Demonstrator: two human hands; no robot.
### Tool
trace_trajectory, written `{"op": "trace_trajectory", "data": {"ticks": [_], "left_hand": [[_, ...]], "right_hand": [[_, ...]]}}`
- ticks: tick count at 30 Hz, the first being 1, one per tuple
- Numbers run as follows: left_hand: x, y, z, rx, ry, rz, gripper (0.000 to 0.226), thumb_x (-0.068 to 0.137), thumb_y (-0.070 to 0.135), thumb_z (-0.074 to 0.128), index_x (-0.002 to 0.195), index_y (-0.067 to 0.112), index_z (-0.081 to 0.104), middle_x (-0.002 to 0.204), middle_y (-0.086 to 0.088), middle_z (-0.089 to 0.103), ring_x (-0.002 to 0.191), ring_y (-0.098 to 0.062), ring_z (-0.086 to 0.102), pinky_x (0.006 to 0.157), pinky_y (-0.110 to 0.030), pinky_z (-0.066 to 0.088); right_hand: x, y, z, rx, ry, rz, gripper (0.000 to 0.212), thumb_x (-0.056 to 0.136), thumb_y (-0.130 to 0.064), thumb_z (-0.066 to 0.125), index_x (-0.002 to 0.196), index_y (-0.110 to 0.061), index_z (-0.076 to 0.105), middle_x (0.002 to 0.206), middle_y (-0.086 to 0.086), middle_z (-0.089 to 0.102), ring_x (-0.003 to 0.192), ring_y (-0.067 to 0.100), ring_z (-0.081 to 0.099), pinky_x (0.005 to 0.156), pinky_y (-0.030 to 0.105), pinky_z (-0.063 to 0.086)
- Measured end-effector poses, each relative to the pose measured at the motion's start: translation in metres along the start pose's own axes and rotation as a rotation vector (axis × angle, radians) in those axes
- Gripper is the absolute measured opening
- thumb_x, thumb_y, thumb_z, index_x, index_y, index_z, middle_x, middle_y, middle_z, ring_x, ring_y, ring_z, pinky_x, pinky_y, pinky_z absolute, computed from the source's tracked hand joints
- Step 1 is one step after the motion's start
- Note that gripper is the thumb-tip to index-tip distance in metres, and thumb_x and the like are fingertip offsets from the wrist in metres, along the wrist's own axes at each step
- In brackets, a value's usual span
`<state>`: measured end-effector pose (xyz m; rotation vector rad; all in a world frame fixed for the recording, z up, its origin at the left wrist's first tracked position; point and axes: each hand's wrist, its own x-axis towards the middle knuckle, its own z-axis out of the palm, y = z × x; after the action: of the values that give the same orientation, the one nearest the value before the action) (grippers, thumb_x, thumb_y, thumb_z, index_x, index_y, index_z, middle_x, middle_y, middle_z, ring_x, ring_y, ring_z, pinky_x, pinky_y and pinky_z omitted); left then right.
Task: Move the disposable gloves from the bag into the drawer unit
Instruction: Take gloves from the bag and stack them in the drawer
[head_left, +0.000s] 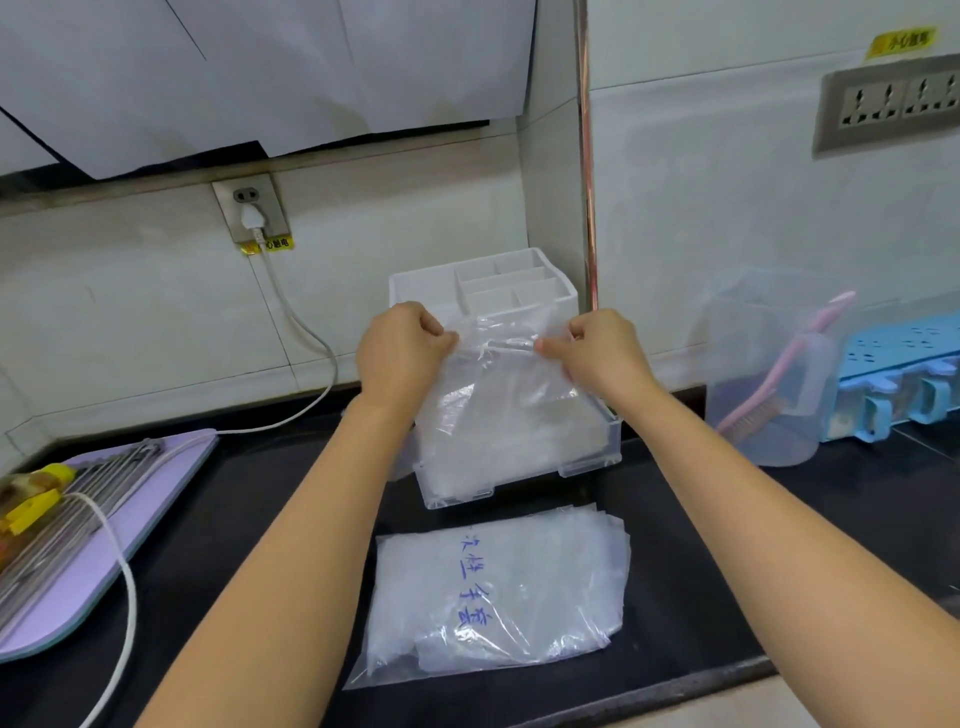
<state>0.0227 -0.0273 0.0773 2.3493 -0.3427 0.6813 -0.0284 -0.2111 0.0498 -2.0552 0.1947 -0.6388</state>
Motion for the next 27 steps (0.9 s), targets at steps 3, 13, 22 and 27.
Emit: {"op": "trace_trajectory", "data": {"ticks": [3, 13, 22, 27], "left_hand": [[-0.014, 0.001, 0.012, 0.081, 0.192, 0.128, 0.028, 0.087, 0.019, 0.065, 0.112, 0.009, 0.058, 0.108, -0.007, 0.056, 0.102, -0.023, 0.051, 0.079, -0.034, 0.043], [-0.056, 0.017, 0.049, 0.093, -0.332, 0.099, 0.034, 0.092, 0.023, 0.052, 0.066, 0.002, 0.056, 0.063, -0.010, 0.060, 0.060, -0.024, 0.055, 0.057, -0.033, 0.046], [-0.023, 0.005, 0.067, 0.389, -0.896, -0.026, 0.035, 0.097, 0.028, 0.049, 0.124, 0.007, 0.054, 0.127, -0.008, 0.055, 0.107, -0.025, 0.053, 0.082, -0.030, 0.041], [-0.019, -0.001, 0.067, 0.306, -0.883, -0.033, 0.057, 0.092, 0.031, 0.061, 0.140, 0.008, 0.043, 0.142, -0.006, 0.046, 0.126, -0.025, 0.046, 0.097, -0.030, 0.039]], "right_hand": [[0.007, 0.014, 0.009, -0.123, -0.012, 0.053, 0.040, 0.086, -0.022, 0.068, 0.057, -0.008, 0.044, 0.057, 0.005, 0.048, 0.050, 0.016, 0.044, 0.047, 0.024, 0.033], [0.018, 0.027, 0.026, -0.444, -0.026, 0.079, 0.036, 0.088, -0.021, 0.063, 0.061, -0.014, 0.040, 0.062, 0.001, 0.044, 0.068, 0.024, 0.051, 0.046, 0.026, 0.028], [0.014, 0.018, 0.030, -0.664, -0.139, 0.104, 0.010, 0.089, -0.015, 0.059, 0.096, -0.009, 0.057, 0.095, 0.009, 0.059, 0.085, 0.025, 0.056, 0.063, 0.029, 0.041], [0.011, 0.011, 0.022, -0.818, -0.073, 0.076, 0.010, 0.091, -0.012, 0.058, 0.100, -0.009, 0.061, 0.100, 0.008, 0.062, 0.084, 0.022, 0.055, 0.063, 0.028, 0.039]]}}
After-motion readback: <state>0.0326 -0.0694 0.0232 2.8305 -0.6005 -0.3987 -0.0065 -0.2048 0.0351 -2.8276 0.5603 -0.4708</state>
